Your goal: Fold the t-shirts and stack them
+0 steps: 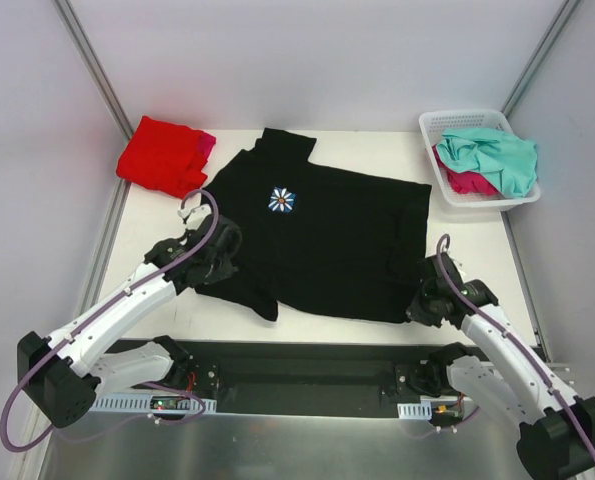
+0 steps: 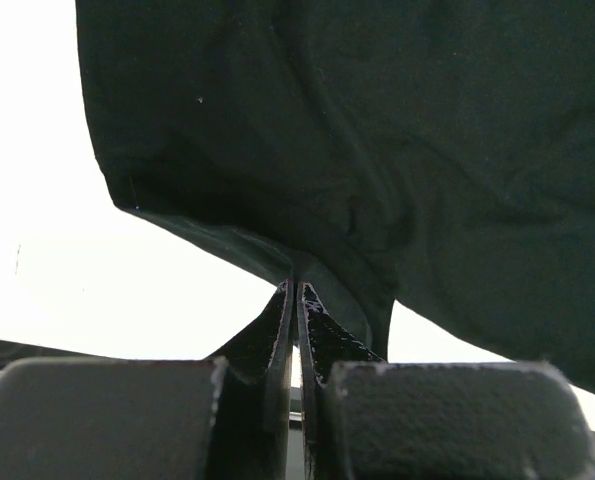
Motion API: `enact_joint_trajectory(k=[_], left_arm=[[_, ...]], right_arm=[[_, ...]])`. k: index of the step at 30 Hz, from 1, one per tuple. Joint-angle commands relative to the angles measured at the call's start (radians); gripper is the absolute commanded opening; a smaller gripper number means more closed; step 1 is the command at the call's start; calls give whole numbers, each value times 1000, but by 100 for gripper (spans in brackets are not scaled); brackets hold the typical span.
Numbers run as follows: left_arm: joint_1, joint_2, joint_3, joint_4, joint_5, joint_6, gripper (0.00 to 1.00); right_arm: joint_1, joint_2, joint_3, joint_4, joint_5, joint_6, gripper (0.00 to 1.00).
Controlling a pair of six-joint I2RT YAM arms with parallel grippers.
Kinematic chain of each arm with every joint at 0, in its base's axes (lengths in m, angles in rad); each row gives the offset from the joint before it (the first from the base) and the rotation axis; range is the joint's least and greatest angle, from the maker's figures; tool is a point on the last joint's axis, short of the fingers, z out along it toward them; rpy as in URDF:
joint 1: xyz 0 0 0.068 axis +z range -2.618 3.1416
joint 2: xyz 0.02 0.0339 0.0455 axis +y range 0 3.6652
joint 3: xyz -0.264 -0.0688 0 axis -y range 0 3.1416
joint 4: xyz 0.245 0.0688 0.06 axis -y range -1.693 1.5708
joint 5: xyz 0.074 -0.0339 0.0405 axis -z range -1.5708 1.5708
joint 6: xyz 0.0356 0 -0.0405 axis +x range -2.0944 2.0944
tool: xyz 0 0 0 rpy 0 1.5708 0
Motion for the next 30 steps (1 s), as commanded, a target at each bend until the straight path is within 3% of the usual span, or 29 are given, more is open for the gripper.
enact_joint_trajectory(k=[1,6,16,30], left_arm=[[12,-59,-15,-37,13,7,0],[9,-133,-31,-110,8,-19,0],[-13,-441,61,-294,-111,-64,0],[-13,-539,267,-385,-76,-67,0]], right_arm=[[5,-87,47,-129,-24,12,1],[6,-196,70,-226,-41,27,1],[9,-400,174,-393,8,16,1],[8,-514,251,-523,131,85,1]])
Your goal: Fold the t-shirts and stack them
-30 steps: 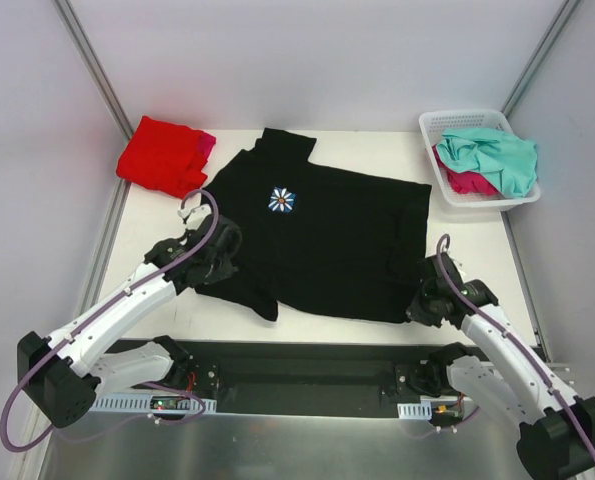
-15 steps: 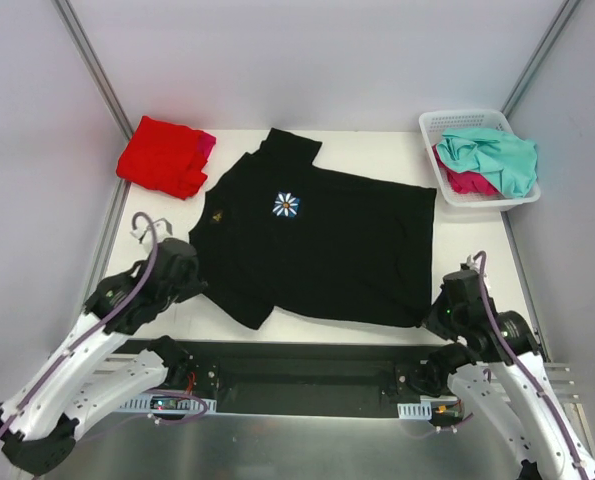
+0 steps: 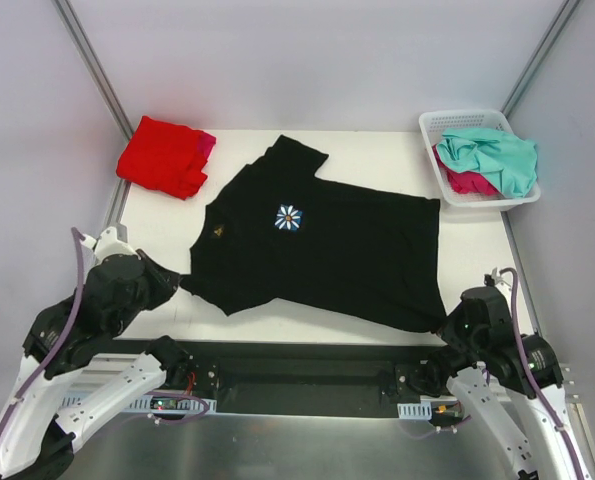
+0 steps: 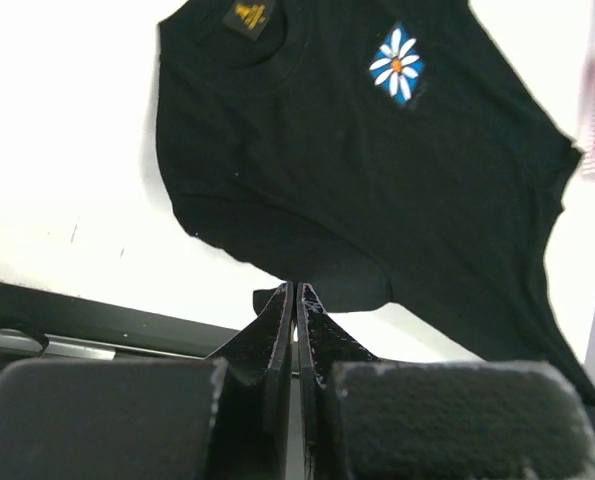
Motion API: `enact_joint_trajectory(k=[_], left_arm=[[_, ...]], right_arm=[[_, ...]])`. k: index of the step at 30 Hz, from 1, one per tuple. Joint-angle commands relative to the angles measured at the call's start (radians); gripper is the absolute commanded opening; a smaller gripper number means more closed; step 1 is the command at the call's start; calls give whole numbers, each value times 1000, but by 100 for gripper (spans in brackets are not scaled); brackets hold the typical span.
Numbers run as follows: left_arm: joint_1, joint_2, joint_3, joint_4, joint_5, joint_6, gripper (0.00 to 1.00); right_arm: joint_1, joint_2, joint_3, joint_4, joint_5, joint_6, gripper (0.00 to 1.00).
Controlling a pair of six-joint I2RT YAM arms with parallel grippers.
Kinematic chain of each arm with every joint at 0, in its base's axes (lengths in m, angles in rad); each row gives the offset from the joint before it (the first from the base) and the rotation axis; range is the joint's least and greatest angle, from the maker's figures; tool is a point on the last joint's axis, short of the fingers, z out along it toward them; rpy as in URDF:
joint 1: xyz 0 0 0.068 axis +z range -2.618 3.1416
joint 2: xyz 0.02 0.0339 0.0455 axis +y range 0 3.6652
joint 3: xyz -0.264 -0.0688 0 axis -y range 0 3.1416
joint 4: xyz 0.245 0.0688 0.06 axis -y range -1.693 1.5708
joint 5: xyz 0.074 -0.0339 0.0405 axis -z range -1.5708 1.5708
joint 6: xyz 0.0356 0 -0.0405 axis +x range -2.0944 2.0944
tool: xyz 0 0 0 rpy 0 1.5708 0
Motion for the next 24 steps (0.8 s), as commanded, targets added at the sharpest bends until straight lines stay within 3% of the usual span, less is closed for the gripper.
enact_joint_trajectory(k=[1,8,24], left_arm=[[-9,2,110,-39,-14,3,0],[-9,67,193,-16,-43,42,0],[-9,357,164,263,-51,220,0]], right_arm=[[4,-20,46,-78,72,42,1],[4,28,62,-48,115,49,1],[6,290,72,204,160,19,1]])
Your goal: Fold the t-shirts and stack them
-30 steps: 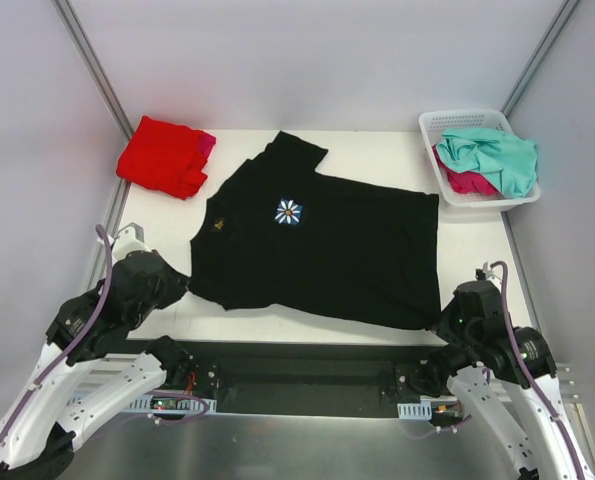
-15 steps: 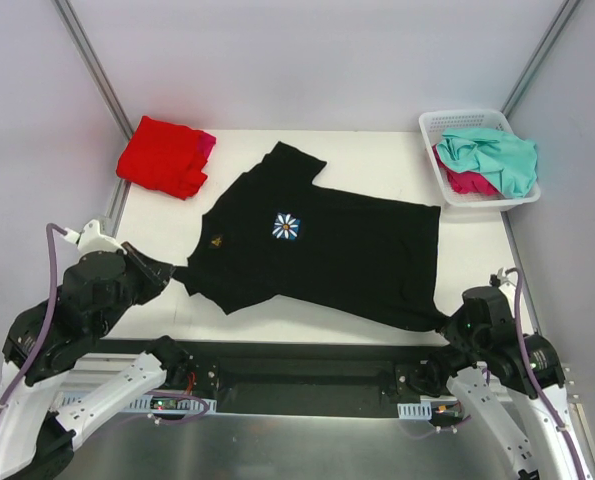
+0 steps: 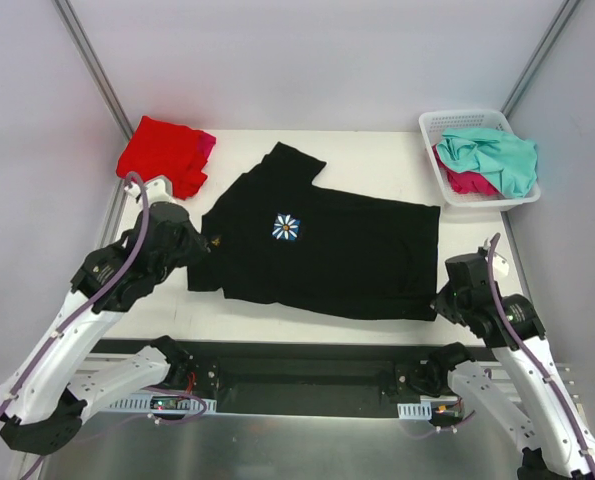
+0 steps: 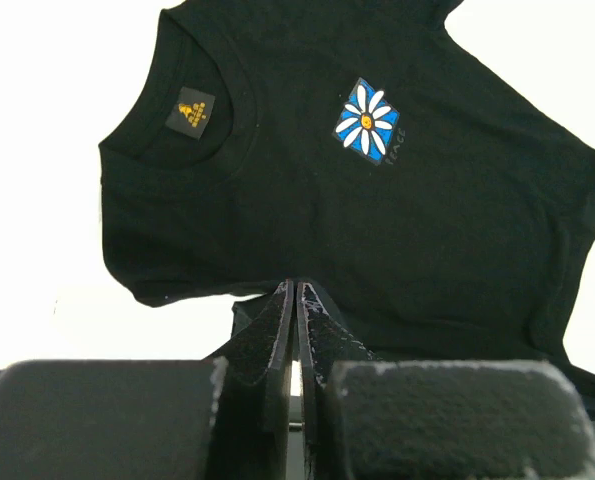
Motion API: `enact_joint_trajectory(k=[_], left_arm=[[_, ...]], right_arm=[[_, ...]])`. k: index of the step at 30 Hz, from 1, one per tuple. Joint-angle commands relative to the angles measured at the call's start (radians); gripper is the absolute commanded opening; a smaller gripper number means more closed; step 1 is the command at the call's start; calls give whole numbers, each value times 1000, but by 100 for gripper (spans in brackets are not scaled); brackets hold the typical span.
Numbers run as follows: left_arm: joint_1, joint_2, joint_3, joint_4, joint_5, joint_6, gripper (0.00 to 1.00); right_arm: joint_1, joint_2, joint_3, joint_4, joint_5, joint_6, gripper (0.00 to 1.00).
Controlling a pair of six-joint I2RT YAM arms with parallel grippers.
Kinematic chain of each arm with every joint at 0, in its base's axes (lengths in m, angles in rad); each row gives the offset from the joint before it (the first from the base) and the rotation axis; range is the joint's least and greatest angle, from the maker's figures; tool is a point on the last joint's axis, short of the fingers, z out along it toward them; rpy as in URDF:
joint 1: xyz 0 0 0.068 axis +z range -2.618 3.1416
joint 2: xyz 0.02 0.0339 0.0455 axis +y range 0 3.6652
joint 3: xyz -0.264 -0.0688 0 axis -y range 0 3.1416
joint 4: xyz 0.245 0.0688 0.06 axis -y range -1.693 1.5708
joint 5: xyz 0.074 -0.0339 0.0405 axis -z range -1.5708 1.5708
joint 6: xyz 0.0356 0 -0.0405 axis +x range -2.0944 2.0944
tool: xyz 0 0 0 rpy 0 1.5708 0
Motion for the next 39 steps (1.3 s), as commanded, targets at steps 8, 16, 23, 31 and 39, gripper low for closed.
enact_joint_trajectory(k=[8,16,23,31,39], left_arm=[[-5,120,3,143,-49,107,0],[82,235,26,219,13,178,0],[159,316,86,281,58,233,0],[191,459,186,327,110,276,0],[193,560,247,365,159,304,0]], right_arm=[[4,58,2,75,103,-2,1],[-2,117,19,115,141,13,1],[-36,180,74,142,199,-16,1],[-177,245,77,219,147,-76,1],[-229,308,70,273,137,-102,1]])
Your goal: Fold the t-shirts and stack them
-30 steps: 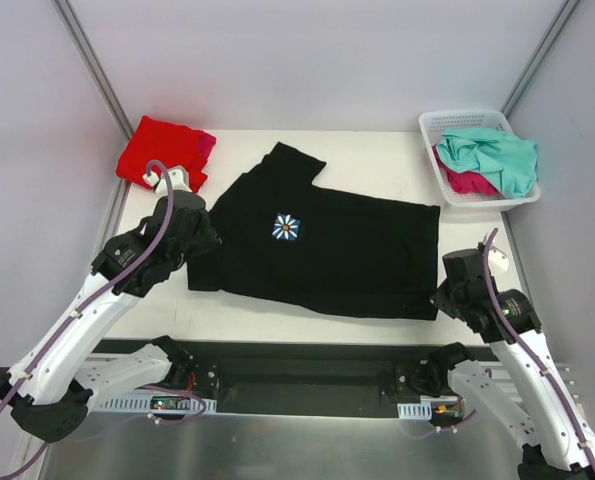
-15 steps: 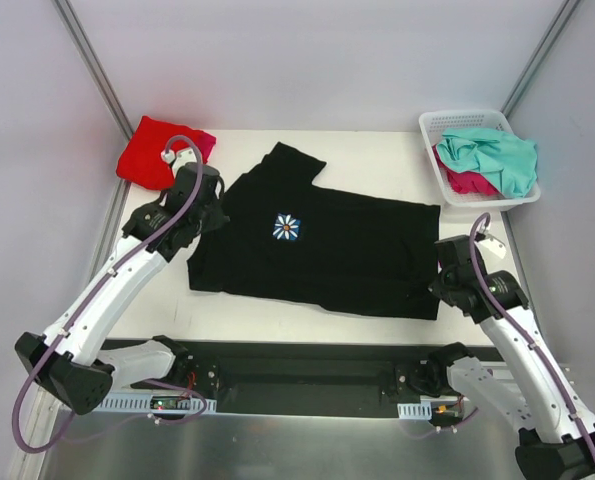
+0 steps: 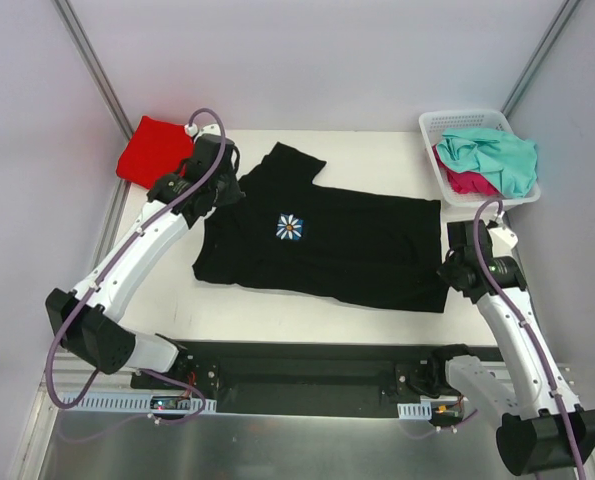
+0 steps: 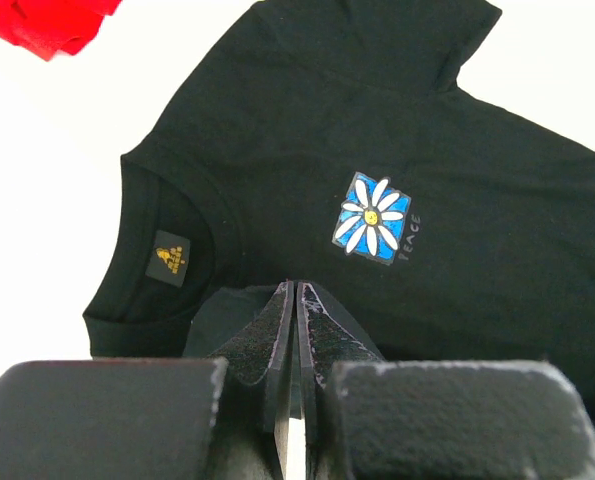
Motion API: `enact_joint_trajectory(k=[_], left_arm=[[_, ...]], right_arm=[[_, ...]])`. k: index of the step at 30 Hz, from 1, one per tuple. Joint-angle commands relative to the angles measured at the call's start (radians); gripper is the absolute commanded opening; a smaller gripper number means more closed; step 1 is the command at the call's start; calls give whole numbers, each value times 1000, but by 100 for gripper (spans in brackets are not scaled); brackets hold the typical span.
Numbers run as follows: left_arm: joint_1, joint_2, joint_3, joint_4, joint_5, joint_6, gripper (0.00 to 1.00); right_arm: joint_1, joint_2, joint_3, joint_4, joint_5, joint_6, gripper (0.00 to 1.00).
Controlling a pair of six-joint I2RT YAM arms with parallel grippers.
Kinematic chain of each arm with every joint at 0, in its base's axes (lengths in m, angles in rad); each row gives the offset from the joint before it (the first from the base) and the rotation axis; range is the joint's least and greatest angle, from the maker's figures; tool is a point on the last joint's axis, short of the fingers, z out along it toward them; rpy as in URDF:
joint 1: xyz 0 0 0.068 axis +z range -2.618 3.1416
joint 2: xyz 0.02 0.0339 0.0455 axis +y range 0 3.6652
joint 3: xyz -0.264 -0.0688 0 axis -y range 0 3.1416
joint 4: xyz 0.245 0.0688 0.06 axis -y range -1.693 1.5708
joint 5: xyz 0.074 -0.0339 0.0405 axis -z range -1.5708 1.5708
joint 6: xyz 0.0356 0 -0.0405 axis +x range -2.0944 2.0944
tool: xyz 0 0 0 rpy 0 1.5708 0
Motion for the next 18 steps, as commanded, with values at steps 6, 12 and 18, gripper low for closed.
enact_joint_trajectory(k=[6,12,18], left_arm=[[7,99,98,59,55,60,0],[7,181,138,66,87,62,0],[7,237,158,76,107,48,0]], right_arm=[[-38,51,18,66,-10,-44,1],[-41,79,9,85,-17,-46,1],[-41,95,-3,97,-11,-44,1]])
